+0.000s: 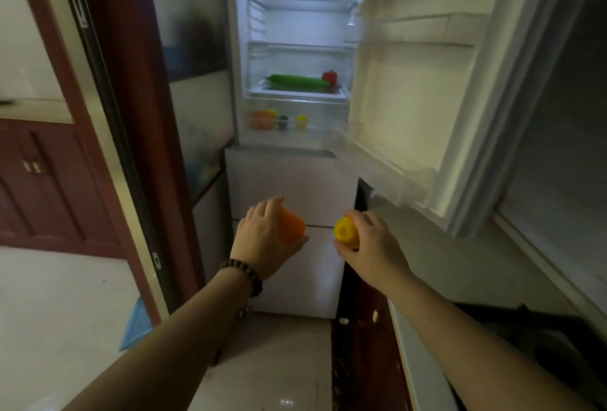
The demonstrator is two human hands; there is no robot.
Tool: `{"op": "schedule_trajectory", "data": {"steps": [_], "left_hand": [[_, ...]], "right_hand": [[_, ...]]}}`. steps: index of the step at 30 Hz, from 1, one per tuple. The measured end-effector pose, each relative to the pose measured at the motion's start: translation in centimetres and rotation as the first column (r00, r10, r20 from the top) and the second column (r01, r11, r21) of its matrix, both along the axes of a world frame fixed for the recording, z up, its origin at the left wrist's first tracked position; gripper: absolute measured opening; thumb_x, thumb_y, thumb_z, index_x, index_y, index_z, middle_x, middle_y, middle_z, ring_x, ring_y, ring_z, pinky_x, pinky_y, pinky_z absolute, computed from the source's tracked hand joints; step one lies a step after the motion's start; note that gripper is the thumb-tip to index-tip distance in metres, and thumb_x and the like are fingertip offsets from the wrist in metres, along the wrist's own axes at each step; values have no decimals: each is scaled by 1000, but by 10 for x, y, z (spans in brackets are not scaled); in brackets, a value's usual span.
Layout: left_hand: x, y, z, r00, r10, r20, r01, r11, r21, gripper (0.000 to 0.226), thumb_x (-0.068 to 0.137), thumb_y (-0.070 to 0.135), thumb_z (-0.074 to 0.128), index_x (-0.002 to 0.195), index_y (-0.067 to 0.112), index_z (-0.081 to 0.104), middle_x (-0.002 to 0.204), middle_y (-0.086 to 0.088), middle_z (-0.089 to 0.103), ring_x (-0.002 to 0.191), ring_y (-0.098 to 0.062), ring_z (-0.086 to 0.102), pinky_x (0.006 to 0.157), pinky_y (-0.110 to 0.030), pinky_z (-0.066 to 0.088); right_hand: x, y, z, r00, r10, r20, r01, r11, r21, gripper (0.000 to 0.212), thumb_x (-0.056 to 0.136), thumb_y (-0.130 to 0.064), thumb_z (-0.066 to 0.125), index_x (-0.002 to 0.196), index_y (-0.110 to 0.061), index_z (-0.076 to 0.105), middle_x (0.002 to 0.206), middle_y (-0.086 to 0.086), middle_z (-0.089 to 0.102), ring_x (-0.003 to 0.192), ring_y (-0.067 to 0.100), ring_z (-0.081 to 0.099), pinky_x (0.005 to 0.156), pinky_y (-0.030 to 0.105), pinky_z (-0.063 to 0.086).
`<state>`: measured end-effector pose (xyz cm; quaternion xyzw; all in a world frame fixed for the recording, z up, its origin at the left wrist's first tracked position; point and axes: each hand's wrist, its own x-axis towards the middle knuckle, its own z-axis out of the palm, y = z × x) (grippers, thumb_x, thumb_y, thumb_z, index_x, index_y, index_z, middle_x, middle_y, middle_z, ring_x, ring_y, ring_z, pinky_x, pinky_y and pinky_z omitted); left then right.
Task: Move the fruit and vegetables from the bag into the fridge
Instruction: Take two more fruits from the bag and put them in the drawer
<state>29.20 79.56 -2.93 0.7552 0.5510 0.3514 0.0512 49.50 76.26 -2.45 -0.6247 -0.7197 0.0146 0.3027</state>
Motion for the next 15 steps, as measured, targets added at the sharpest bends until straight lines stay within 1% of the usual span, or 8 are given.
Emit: {"op": "schedule_trajectory", "data": {"steps": [4, 7, 9, 11, 15], "left_hand": [[-12, 63, 10, 998, 46, 44, -45, 999, -15, 86, 69, 51, 76, 136, 15, 34, 134, -8, 46, 119, -27, 45, 100, -43, 39], [-26, 121, 13, 997, 51, 57, -51, 999, -6, 87, 67, 48, 79, 134, 13, 36, 131, -10, 47, 118, -28, 45, 100, -43, 39], [-38, 165, 15, 997, 38, 70, -39, 999, 11, 86, 65, 47, 80, 131, 12, 38, 130, -10, 47, 117, -28, 45, 98, -41, 41], [-50, 207, 19, 995, 19, 94, -20, 1000, 15, 86, 65, 44, 81, 132, 13, 38, 132, -9, 43, 118, -27, 45, 96, -39, 42], [-73, 292, 41, 994, -52, 100, 45, 996, 73, 83, 66, 38, 82, 132, 13, 39, 136, -9, 35, 117, -29, 46, 95, -39, 45]], "right_hand": [[-10, 74, 4, 999, 39, 14, -39, 999, 16, 56, 84, -35, 65, 133, -16, 44, 125, 8, 46, 108, 27, 48, 80, 34, 46], [-21, 133, 6, 998, 53, 19, -54, 998, 38, 57, 83, -34, 66, 132, -15, 46, 121, 10, 48, 109, 28, 47, 80, 34, 45], [-29, 176, 9, 998, 49, 34, -51, 997, 56, 58, 83, -35, 66, 133, -14, 46, 122, 10, 48, 111, 28, 46, 83, 36, 45], [-38, 219, 16, 998, 32, 52, -36, 996, 87, 59, 83, -35, 66, 134, -14, 45, 124, 10, 48, 114, 28, 46, 84, 35, 43], [-57, 307, 45, 999, 10, 41, -14, 995, 99, 61, 83, -35, 67, 137, -16, 44, 125, 10, 49, 115, 30, 47, 86, 35, 43]]}}
